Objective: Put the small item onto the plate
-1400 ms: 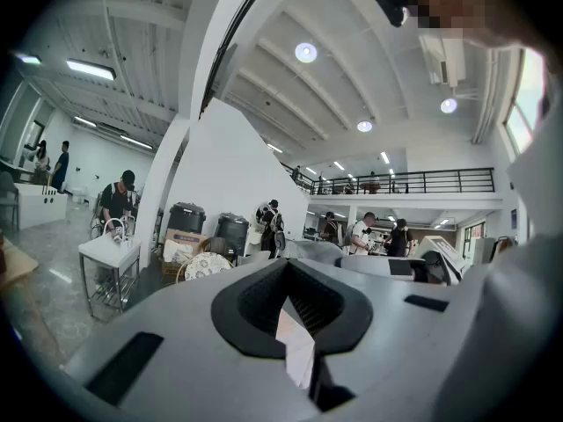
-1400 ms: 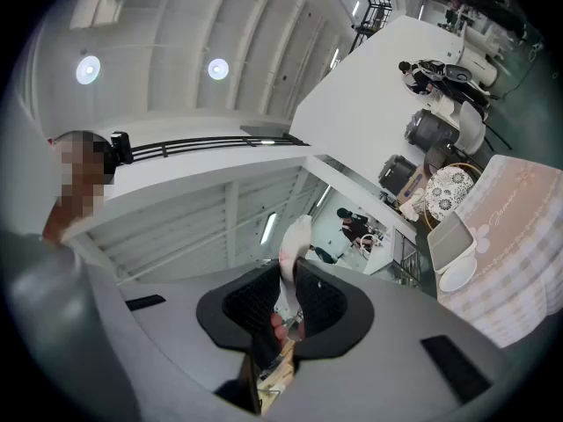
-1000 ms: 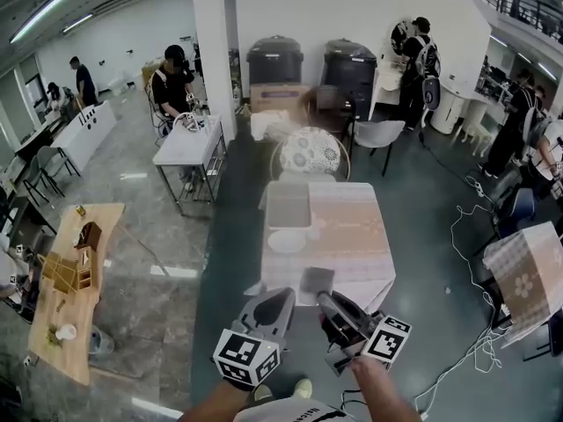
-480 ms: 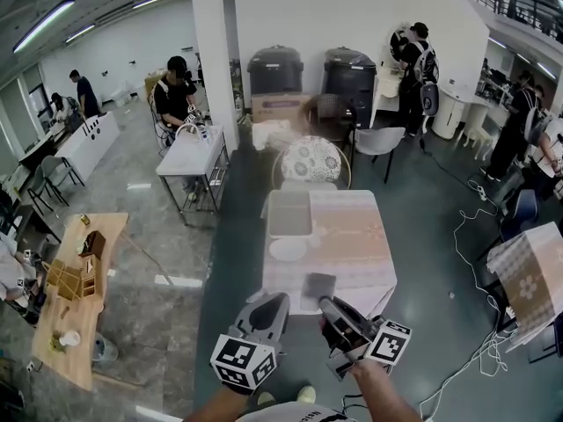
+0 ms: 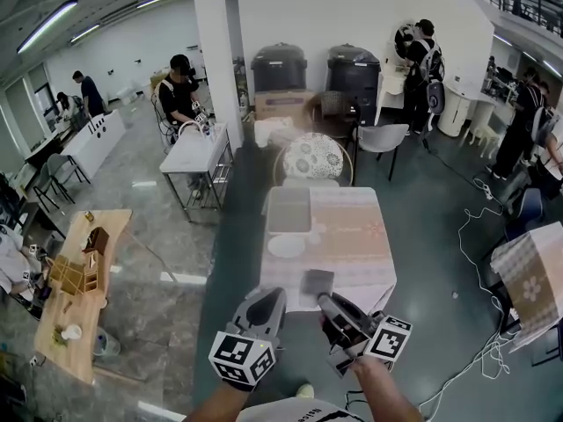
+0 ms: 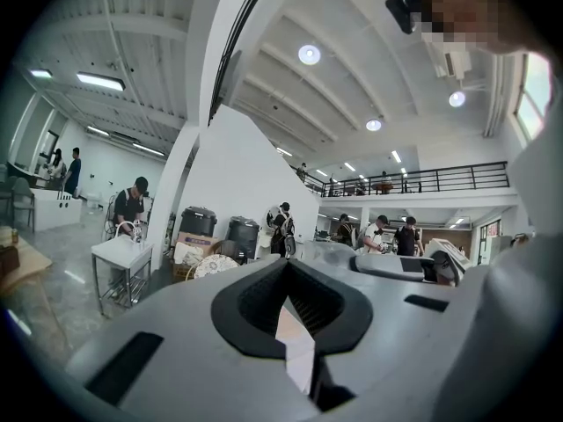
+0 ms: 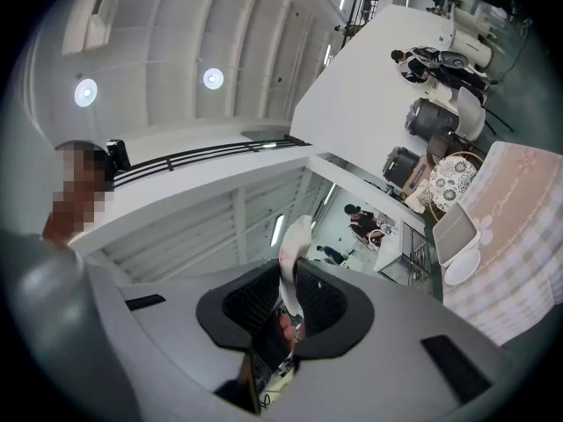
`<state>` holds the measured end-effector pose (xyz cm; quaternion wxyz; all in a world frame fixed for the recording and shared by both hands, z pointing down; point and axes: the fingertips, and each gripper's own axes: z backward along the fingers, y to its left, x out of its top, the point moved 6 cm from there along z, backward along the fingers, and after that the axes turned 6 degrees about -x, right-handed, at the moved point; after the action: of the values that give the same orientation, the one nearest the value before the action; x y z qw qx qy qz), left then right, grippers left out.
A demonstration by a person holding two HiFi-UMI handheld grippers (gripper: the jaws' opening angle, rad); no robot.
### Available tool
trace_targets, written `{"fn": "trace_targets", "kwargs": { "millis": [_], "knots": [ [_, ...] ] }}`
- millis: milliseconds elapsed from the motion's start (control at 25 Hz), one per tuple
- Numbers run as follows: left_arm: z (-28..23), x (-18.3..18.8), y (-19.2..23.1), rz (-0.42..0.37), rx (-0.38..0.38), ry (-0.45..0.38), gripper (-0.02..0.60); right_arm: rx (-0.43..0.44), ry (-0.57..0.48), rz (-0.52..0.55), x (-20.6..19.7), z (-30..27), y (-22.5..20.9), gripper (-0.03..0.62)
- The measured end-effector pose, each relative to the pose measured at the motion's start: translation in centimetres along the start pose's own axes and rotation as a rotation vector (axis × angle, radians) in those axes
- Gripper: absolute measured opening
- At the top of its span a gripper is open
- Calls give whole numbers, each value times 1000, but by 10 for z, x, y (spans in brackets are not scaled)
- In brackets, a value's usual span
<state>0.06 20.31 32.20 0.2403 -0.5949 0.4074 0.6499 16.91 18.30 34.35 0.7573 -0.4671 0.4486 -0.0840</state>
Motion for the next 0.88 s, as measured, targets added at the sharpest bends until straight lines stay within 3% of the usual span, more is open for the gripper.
{"fn": "trace_targets", "kwargs": {
  "millis": [480, 880],
  "knots": [
    [-15, -4, 11, 3, 28, 10, 6, 2, 18, -26, 4, -13, -19, 66],
    [-65, -3, 75, 10, -7, 27, 6, -52, 15, -15, 18, -71, -61, 66]
  ]
}}
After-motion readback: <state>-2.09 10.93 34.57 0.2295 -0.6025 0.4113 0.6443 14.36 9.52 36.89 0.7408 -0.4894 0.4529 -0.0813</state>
